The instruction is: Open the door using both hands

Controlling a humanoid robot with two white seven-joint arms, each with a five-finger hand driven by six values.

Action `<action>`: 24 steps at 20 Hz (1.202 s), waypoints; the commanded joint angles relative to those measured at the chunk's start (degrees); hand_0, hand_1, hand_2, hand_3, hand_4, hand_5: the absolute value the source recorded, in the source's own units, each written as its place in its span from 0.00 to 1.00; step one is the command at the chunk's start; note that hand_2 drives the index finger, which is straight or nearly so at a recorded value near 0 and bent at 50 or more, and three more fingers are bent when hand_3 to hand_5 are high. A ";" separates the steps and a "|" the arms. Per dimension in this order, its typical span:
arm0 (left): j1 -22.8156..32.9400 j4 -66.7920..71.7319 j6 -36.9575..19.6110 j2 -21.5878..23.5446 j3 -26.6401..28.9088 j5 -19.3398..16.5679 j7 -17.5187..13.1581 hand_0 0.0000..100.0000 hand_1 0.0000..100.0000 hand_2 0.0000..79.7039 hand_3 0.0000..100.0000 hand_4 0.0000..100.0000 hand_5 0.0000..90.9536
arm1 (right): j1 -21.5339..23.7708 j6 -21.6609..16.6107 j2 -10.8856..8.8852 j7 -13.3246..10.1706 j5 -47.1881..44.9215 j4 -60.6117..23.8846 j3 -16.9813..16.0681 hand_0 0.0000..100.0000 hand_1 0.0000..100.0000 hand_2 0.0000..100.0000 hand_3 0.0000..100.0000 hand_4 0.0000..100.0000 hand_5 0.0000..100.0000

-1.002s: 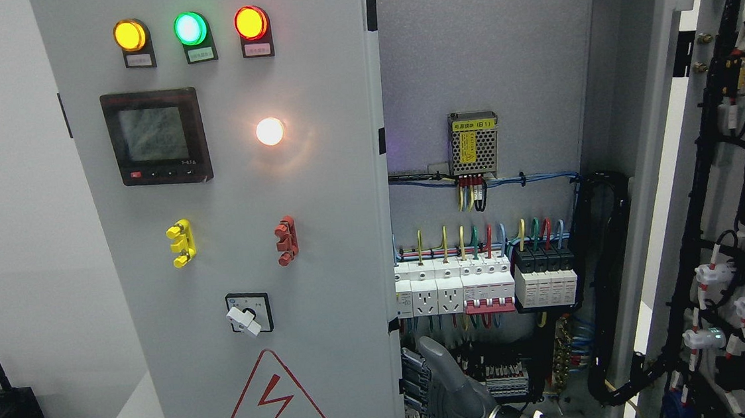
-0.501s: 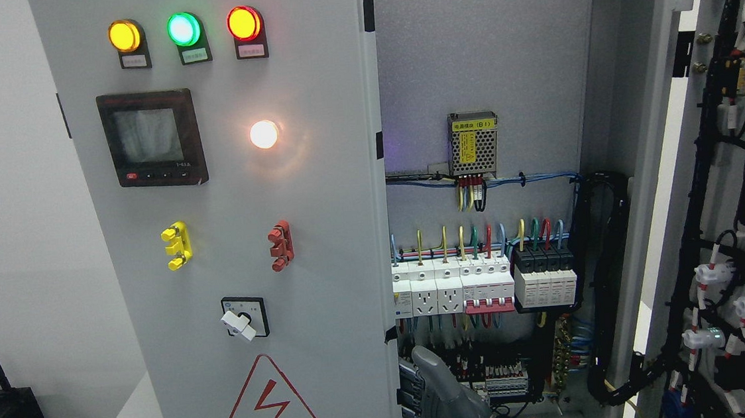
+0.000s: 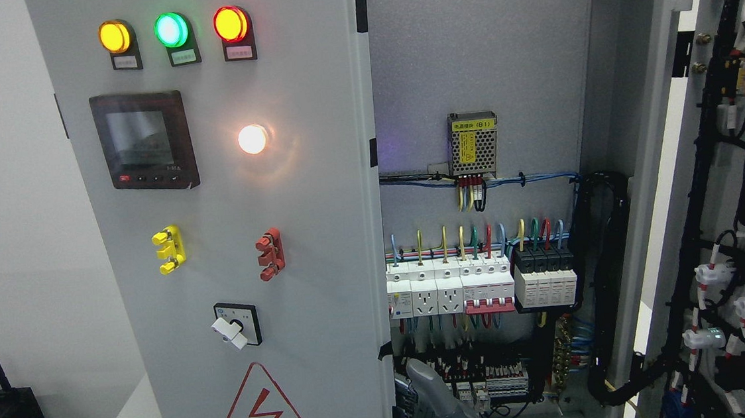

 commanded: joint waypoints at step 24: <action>0.00 -0.26 -0.02 0.00 0.00 -0.01 0.01 0.00 0.00 0.00 0.00 0.03 0.00 | 3.26 0.04 3.35 -0.16 -2.12 -11.42 8.12 0.00 0.00 0.00 0.00 0.00 0.00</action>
